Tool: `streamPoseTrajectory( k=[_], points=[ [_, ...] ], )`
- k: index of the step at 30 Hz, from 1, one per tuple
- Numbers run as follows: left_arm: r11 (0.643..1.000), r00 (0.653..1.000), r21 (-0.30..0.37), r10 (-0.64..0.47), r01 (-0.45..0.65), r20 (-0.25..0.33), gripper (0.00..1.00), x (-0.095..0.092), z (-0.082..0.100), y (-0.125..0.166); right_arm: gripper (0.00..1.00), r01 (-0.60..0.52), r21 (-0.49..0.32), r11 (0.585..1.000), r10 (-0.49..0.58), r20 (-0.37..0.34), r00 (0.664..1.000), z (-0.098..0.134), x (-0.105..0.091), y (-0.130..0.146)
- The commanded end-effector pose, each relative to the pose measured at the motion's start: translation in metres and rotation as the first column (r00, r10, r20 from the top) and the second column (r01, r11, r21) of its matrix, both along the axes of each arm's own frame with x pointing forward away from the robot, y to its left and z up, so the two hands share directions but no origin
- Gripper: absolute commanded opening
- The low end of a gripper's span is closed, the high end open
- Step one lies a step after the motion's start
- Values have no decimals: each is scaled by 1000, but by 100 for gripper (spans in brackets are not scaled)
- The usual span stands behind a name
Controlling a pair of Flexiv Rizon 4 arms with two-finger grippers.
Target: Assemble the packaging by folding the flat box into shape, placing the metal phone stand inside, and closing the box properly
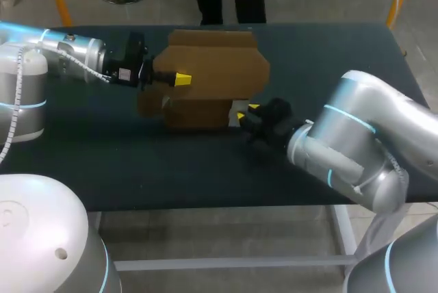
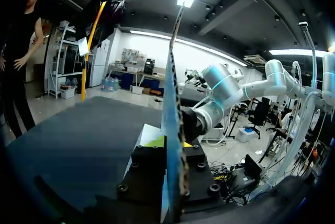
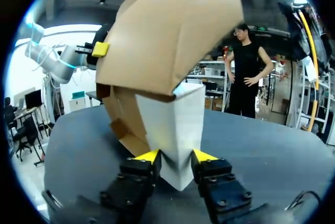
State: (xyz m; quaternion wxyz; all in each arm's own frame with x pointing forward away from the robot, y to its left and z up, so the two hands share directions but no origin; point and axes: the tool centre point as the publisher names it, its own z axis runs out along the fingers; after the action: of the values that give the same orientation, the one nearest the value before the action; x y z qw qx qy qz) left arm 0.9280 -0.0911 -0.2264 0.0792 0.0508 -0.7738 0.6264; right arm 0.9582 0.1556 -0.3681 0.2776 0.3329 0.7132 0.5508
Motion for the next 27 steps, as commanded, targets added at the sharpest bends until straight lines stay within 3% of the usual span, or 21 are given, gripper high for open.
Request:
streamPoseTrajectory(
  k=[1,17,24,27],
  points=[
    [1000,1000,-1,-3,3,-1,0,0,-1,-1,39,422,-47,906,-416,96,904,-3,3,4],
    [1000,1000,-1,-3,3,-1,0,0,-1,-1,21,468,-13,884,-464,108,879,-2,15,4],
    [1000,1000,-1,-3,3,-1,0,0,-1,-1,27,467,-13,884,-463,115,879,-1,15,8],
    [1000,1000,-1,-3,3,-1,0,0,-1,-1,37,477,-7,879,-473,120,873,-1,14,7]
  ],
)
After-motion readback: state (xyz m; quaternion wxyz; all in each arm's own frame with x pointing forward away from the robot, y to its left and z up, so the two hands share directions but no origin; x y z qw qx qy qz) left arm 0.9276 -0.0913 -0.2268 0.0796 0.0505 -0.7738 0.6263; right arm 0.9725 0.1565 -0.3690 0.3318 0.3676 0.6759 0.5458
